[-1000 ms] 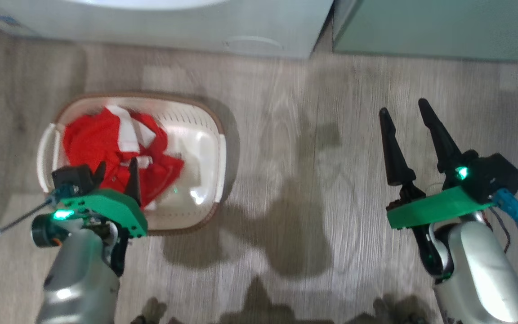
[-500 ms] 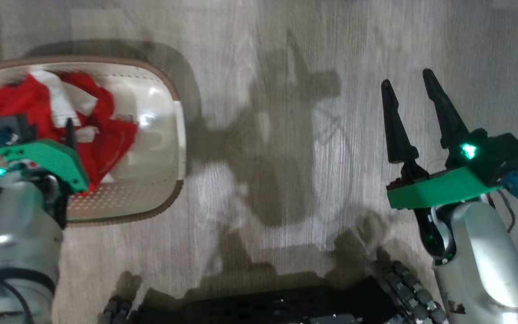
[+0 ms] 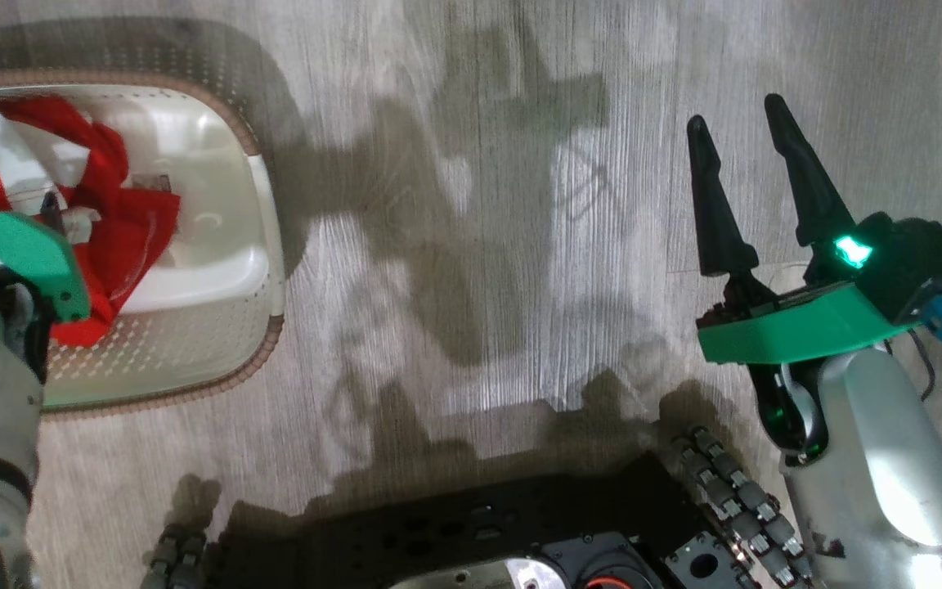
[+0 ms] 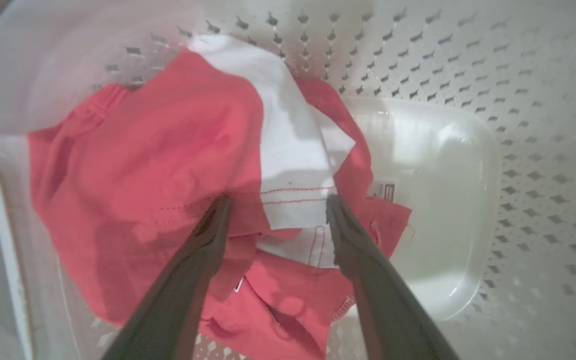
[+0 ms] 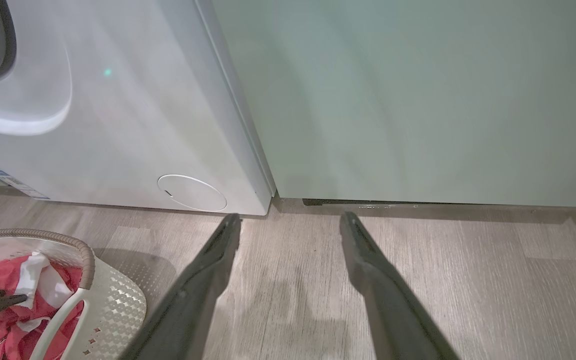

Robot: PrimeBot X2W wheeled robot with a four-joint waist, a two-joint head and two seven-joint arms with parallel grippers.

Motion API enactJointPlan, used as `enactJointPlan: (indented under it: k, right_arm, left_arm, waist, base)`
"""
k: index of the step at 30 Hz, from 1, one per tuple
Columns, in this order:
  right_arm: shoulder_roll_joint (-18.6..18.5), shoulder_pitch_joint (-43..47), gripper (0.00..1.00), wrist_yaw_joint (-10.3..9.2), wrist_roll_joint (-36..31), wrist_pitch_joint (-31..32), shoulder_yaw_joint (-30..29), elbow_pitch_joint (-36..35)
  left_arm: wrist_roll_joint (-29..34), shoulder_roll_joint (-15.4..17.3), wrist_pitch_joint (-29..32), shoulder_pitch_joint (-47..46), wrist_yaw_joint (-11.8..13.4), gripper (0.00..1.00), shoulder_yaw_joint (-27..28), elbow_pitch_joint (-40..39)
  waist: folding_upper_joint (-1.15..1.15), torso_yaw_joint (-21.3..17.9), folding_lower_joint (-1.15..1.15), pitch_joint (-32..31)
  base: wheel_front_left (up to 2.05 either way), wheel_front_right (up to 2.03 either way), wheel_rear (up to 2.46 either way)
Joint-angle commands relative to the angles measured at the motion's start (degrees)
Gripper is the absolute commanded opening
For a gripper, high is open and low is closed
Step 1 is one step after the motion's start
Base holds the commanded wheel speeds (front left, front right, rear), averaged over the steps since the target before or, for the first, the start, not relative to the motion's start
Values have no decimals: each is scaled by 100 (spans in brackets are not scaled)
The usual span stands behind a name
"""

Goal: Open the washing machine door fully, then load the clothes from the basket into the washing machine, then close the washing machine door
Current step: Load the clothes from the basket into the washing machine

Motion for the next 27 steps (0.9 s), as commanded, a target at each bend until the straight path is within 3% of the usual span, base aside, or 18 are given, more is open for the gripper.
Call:
enactJointPlan:
  k: [1, 12, 24, 25, 26, 27]
  right_arm:
    - [60, 96, 100, 0, 64, -51, 133, -177]
    - [61, 37, 100, 0, 62, -51, 240, -134]
    - [61, 23, 100, 0, -21, -51, 205, -166]
    - [61, 29, 100, 0, -45, -51, 187, -168]
    - [61, 34, 100, 0, -66, -51, 172, -170]
    - [61, 34, 100, 0, -84, -51, 163, -170]
  left_arm:
    - [126, 400, 35, 103, 11, 100, -13, 3]
    - [140, 652, 210, -205, 222, 100, -127, 33]
    - [16, 626, 232, -264, 294, 100, -170, 41]
    - [-6, 604, 232, -265, 290, 36, -166, 41]
    - [-18, 579, 225, -262, 290, 0, -172, 41]
    - [-30, 554, 230, -251, 284, 0, -179, 41]
  waist:
    - [0, -50, -1, 67]
    - [0, -187, -1, 395]
    - [0, -138, -1, 508]
    - [0, -120, -1, 511]
    - [0, -101, -1, 513]
    - [0, -84, -1, 510]
  base:
    - [0, 0, 0]
    - [0, 0, 0]
    - [0, 0, 0]
    - [0, 0, 0]
    - [0, 0, 0]
    - [0, 0, 0]
